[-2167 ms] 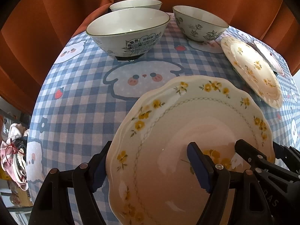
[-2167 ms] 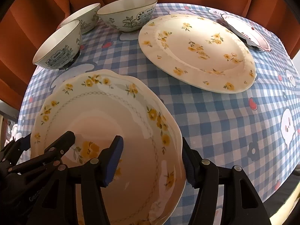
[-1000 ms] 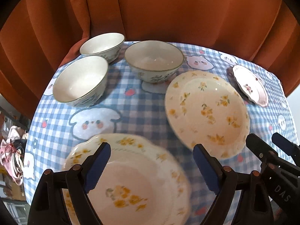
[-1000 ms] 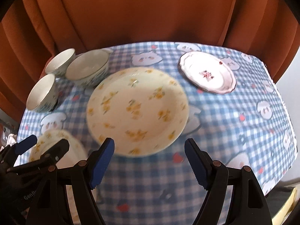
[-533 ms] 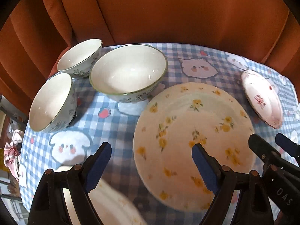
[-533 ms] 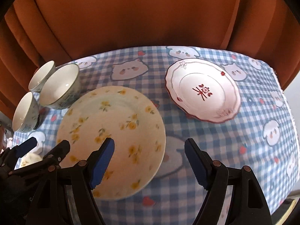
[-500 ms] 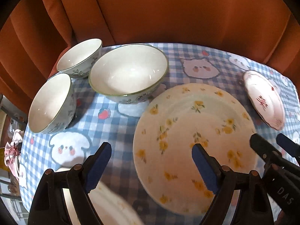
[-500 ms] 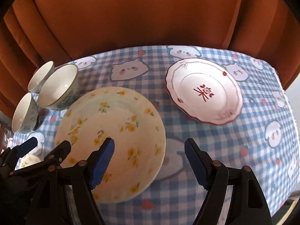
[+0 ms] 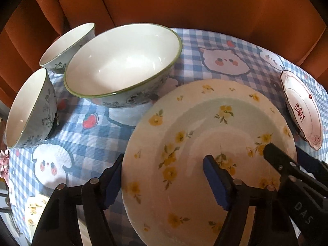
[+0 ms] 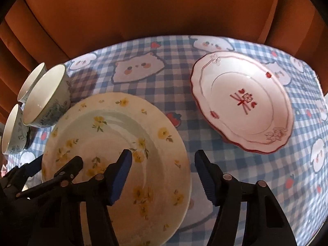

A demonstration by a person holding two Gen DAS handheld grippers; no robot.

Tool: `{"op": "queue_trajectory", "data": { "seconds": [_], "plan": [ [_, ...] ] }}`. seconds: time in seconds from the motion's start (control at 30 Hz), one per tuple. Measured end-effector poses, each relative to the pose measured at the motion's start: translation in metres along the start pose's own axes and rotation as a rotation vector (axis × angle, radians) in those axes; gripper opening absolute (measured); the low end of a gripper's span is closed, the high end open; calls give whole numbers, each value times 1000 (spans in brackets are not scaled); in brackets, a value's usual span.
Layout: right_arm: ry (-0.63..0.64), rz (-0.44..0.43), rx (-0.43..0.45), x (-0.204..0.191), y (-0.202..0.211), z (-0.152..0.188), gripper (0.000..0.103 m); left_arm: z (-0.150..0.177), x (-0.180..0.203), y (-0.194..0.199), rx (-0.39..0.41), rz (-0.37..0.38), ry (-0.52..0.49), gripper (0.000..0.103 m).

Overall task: Organize plates and bowls
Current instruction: 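Grasp the rim of the flat yellow-flower plate with the right gripper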

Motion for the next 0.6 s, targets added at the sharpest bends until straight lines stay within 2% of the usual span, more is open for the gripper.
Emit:
{"op": "queue_trajectory", "data": {
  "seconds": [0.13,0.3,0.6],
  "plan": [
    [17,22,-8,-1,-3,1,57,-1,0,1,3,1,-7,77],
    [35,42,-20,-2,-3,5,56,2,5,2,5,-1,-39,77],
    [34,59,-47,12,11,31,56,30,15,15,-31,32,-83,77]
  ]
}}
Point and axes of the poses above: each gripper's, at about its wrist camera, not at the fingertips, and y roughly against the way its jaws point, x to its right, z to its underside, the point moved 2 cm from there along -y, roughly the way its jaws point, and after that the axes turned 7 degrees about -y, right-handed, at the moved point
